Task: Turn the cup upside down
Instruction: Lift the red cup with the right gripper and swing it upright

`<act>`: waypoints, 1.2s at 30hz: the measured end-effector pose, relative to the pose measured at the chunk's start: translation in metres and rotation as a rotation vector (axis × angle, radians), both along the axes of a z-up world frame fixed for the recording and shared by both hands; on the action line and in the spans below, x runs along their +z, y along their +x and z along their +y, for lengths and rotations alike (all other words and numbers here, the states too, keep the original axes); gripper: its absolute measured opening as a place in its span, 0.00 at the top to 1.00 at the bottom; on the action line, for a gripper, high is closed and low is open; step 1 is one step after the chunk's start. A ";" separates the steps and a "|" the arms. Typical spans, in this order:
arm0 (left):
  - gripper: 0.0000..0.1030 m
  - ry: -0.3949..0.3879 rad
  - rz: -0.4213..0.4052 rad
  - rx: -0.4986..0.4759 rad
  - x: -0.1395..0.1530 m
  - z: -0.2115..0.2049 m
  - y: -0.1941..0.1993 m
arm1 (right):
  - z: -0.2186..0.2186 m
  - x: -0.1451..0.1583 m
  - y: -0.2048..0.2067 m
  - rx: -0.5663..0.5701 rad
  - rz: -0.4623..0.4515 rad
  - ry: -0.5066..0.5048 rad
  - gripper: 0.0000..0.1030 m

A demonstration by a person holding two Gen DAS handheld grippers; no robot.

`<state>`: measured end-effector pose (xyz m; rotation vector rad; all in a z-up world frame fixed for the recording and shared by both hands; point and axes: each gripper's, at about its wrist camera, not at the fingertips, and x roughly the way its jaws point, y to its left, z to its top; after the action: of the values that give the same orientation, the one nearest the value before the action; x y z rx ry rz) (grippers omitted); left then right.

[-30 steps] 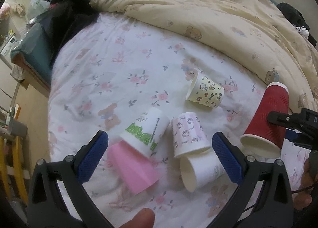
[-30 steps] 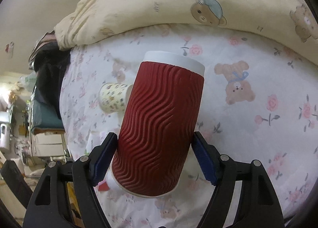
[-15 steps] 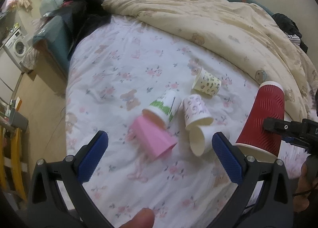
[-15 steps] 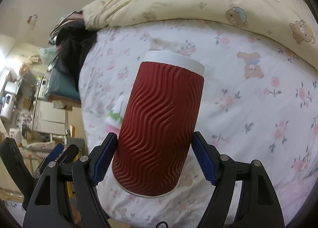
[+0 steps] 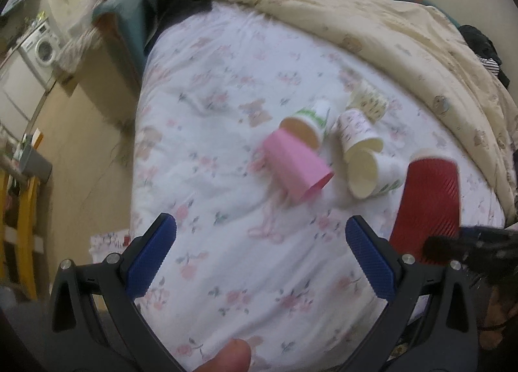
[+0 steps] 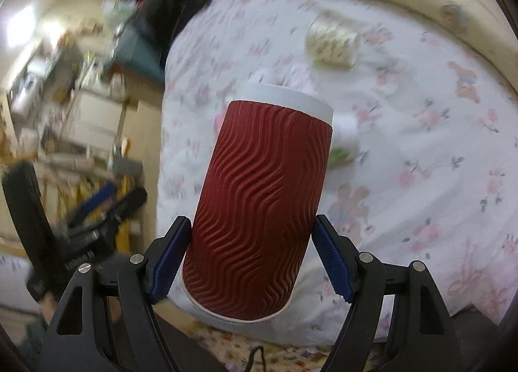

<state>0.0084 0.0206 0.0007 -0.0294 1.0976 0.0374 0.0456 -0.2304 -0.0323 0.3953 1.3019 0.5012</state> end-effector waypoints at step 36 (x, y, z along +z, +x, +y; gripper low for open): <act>0.00 -0.008 0.044 0.094 -0.041 0.015 -0.001 | 0.054 -0.099 0.006 0.115 0.194 0.000 0.09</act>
<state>0.0074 0.0359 -0.0399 -0.0877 1.1397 0.1180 0.0520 -0.1761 -0.1310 0.3770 1.5181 0.5699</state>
